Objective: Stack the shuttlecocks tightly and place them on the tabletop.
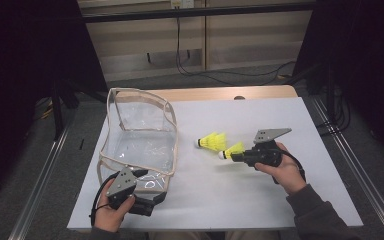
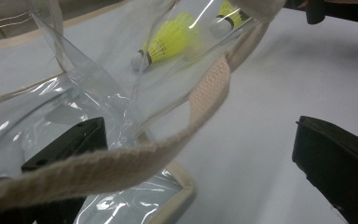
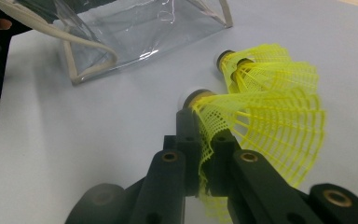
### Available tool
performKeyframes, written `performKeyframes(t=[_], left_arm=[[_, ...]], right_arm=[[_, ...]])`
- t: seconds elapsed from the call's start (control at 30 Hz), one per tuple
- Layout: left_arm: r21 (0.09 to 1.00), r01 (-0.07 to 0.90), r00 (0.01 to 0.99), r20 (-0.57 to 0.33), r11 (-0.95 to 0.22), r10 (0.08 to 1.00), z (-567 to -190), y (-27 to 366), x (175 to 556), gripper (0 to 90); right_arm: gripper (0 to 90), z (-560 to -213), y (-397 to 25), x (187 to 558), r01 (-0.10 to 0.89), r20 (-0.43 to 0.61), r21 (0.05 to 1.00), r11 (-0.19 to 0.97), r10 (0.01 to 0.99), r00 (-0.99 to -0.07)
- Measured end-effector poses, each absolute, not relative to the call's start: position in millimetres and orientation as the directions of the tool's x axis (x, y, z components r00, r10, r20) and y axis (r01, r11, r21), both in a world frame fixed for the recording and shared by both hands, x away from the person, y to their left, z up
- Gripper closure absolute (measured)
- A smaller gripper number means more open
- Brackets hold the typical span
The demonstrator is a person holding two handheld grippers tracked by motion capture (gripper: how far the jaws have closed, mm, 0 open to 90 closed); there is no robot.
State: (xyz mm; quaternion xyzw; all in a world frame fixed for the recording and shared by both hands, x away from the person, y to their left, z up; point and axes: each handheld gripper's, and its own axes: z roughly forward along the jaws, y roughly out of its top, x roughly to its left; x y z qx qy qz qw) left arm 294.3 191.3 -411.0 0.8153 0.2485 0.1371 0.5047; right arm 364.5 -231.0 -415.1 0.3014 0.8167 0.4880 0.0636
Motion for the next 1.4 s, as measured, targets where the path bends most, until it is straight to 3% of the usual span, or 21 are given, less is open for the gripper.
performKeyframes(t=[1.4], left_arm=[[0.891, 0.268, 0.838, -0.028, -0.367, 0.545, -410.9, 191.1, 294.3, 3.4]], right_arm=[[86.4, -412.6, -259.9, 371.9, 0.455, 0.205, 0.845, 0.282, 0.615, -0.762]])
